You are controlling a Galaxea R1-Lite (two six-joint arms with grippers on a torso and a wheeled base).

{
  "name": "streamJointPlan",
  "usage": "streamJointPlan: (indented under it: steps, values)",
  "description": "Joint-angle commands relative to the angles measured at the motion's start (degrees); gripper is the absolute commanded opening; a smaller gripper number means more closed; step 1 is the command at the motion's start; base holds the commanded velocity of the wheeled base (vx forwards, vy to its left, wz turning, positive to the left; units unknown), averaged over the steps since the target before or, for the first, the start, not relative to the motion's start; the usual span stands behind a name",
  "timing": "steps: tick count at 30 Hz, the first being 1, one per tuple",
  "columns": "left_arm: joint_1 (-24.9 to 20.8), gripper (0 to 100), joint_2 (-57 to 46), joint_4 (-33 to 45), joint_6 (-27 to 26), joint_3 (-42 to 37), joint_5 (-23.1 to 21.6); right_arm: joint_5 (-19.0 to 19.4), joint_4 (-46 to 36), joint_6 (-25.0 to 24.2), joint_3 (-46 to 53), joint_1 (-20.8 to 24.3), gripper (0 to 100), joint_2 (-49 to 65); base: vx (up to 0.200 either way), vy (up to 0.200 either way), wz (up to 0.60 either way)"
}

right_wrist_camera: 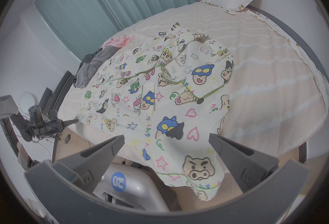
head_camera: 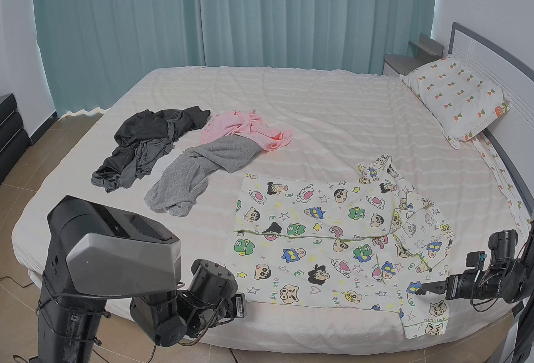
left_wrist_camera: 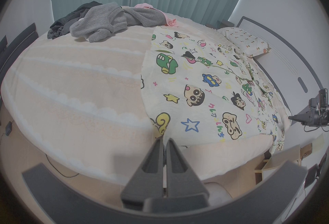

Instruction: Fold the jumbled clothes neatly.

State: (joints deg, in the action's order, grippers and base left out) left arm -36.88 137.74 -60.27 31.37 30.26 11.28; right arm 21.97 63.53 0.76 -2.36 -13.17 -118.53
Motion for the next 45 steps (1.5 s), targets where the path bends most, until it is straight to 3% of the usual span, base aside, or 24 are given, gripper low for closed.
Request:
streamJointPlan:
  steps: [1,6,16,27,38,45]
  values:
    - [0.0,0,-1.5,-0.3,0.0,-1.6,0.0,0.0,0.0,4.3,0.3,-4.1,100,-4.2,0.0,0.0,0.0]
    - [0.0,0,-1.6,-0.3,0.0,-3.1,-0.3,0.0,0.0,6.5,1.0,-6.9,100,-6.3,0.0,0.0,0.0]
    - [-0.1,0,-1.9,-0.5,0.0,-6.6,-0.6,0.0,0.5,12.7,1.5,-7.2,100,-13.0,0.0,0.0,0.0]
    - [-0.3,0,-1.8,-0.6,0.0,-6.4,-1.4,0.0,11.4,14.9,2.4,-7.8,100,-22.3,0.0,0.0,0.0]
    - [-0.3,0,-1.4,-3.8,0.1,-7.0,-1.4,0.2,10.6,15.1,2.4,-6.6,100,-21.7,0.0,0.0,0.0]
    - [-0.3,0,-1.3,-3.8,0.1,-6.6,-1.4,0.1,5.1,15.5,2.4,-4.9,100,-19.1,0.0,0.0,0.0]
